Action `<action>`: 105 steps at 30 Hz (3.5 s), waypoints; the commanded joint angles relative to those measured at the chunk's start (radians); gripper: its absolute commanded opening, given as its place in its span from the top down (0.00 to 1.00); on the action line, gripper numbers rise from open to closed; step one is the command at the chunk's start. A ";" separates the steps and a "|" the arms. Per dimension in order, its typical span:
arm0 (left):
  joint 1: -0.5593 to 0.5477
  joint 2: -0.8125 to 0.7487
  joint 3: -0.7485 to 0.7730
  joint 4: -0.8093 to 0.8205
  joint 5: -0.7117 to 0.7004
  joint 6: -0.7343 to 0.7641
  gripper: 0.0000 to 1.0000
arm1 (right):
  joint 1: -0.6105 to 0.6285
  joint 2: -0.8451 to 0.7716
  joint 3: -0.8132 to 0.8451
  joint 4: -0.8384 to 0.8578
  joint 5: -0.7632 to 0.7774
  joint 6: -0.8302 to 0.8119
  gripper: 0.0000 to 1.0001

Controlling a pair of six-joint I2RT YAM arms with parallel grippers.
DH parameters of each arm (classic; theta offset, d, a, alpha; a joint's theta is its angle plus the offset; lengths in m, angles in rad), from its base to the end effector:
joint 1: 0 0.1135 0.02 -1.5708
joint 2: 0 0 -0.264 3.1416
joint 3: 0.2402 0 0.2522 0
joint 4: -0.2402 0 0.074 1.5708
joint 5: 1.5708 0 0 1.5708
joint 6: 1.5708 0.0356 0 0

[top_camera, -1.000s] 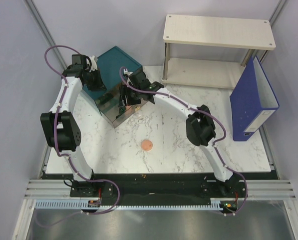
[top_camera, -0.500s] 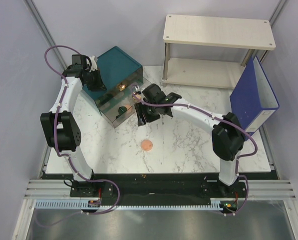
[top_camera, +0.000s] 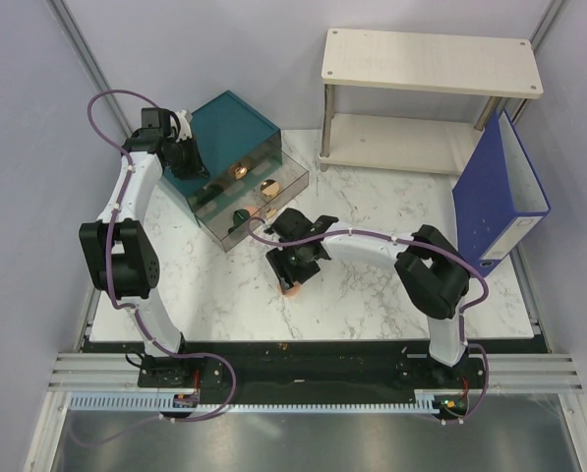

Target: Organize the makeup

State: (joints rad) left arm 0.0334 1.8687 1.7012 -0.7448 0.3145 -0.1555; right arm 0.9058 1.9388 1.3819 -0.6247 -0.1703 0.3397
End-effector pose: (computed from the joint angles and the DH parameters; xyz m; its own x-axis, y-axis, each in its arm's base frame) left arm 0.4152 0.0029 0.2989 -0.8053 -0.1743 -0.5667 0.0331 0.9411 -0.3365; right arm 0.2396 0.3154 0.1804 -0.8099 -0.5007 -0.3055 -0.5784 0.7683 0.2743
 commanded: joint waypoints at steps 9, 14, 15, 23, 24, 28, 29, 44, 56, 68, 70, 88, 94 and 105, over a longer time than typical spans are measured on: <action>-0.013 0.072 -0.097 -0.320 -0.055 0.042 0.90 | -0.002 0.091 0.055 0.054 0.028 0.001 0.45; -0.013 0.072 -0.100 -0.320 -0.058 0.042 0.90 | -0.002 0.091 0.062 0.048 0.028 -0.002 0.82; -0.012 0.072 -0.100 -0.318 -0.058 0.042 0.90 | -0.002 0.091 0.062 0.046 0.029 -0.004 0.88; -0.012 0.070 -0.100 -0.318 -0.061 0.036 0.90 | -0.004 0.032 0.143 0.019 0.026 -0.037 1.00; -0.013 0.069 -0.100 -0.317 -0.064 0.036 0.90 | -0.002 0.026 0.161 0.020 0.028 -0.039 1.00; -0.012 0.066 -0.100 -0.318 -0.068 0.037 0.90 | -0.004 0.029 0.308 0.023 0.032 -0.045 1.00; -0.013 0.066 -0.101 -0.318 -0.068 0.037 0.90 | -0.005 0.035 0.337 0.025 0.034 -0.042 1.00; -0.013 0.041 -0.110 -0.317 -0.063 0.039 0.90 | -0.028 0.264 0.715 0.147 0.123 -0.036 0.97; -0.012 0.038 -0.115 -0.315 -0.066 0.040 0.90 | -0.051 0.407 0.829 0.215 0.140 0.070 0.82; -0.012 0.044 -0.115 -0.314 -0.061 0.042 0.90 | -0.059 0.373 0.778 0.243 0.198 0.088 0.32; -0.013 0.044 -0.115 -0.314 -0.061 0.042 0.90 | -0.064 0.362 0.766 0.241 0.204 0.091 0.32; -0.012 0.044 -0.123 -0.309 -0.055 0.040 0.90 | -0.269 0.140 0.329 0.413 0.121 0.265 0.29; -0.012 0.038 -0.133 -0.306 -0.055 0.040 0.90 | -0.285 0.166 0.279 0.505 0.080 0.378 0.92; -0.012 0.037 -0.138 -0.306 -0.055 0.040 0.90 | -0.294 0.276 0.356 0.519 0.055 0.424 1.00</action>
State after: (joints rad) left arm 0.0334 1.8328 1.6554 -0.7177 0.2893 -0.1555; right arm 0.6174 2.1590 1.6760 -0.1364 -0.0856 0.7288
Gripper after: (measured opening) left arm 0.100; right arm 0.007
